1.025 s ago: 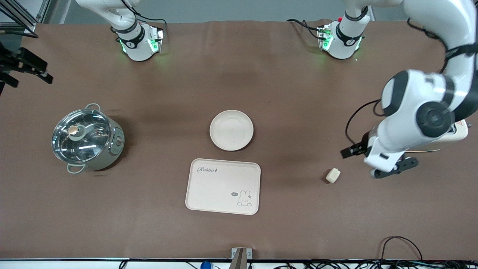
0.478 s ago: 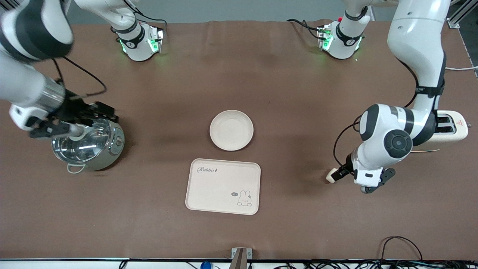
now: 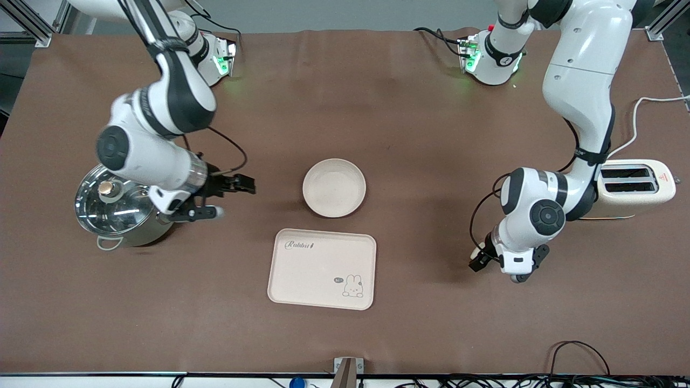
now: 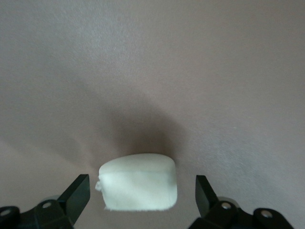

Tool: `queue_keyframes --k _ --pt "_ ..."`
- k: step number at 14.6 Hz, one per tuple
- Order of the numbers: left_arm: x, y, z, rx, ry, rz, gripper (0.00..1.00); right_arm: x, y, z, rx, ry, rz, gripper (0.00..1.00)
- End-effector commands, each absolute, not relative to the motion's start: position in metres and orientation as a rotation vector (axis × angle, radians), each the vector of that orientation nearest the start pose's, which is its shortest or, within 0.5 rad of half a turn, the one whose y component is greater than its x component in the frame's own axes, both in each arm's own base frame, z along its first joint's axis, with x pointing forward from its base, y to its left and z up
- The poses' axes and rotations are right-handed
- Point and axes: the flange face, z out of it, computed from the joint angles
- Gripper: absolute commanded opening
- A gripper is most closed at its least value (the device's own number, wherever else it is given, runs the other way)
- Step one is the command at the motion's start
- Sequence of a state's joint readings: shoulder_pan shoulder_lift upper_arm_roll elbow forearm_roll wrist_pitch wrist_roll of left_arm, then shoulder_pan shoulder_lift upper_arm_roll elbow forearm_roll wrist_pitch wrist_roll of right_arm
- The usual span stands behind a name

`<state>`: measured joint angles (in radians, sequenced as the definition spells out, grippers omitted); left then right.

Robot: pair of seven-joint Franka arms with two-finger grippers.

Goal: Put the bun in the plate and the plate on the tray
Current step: 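Carry the bun with the left gripper while the right gripper grips the plate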

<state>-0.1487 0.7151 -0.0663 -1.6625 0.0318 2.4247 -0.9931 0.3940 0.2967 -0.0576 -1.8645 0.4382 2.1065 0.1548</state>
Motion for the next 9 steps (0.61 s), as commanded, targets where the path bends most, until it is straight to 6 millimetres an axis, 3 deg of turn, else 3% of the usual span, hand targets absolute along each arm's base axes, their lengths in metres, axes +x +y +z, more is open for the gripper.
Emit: queue_keyframes --k 1,2,4,6,8,9 --pt "0.672 -0.133 0.189 -2.934 -1.227 -0.058 0.74 0.569 0.252 0.300 -2.703 0.206 0.238 1.00" --pt "0.673 -0.133 0.190 -2.936 -1.228 -0.062 0.65 0.569 0.255 0.283 -2.697 0.225 0.244 1.00" --pt "0.673 -0.140 0.195 -2.945 -1.223 -0.067 0.47 0.568 0.261 0.267 -2.661 0.263 0.243 1.00" --pt "0.672 -0.149 0.199 -2.934 -1.261 -0.061 0.38 0.550 0.268 0.237 -2.640 0.230 0.223 1.00" --pt "0.665 -0.186 0.211 -2.936 -1.305 -0.057 0.38 0.538 0.265 0.218 -2.622 0.173 0.241 1.00" --pt "0.656 -0.217 0.221 -2.936 -1.333 -0.042 0.38 0.530 0.269 0.213 -2.629 0.145 0.254 1.00"
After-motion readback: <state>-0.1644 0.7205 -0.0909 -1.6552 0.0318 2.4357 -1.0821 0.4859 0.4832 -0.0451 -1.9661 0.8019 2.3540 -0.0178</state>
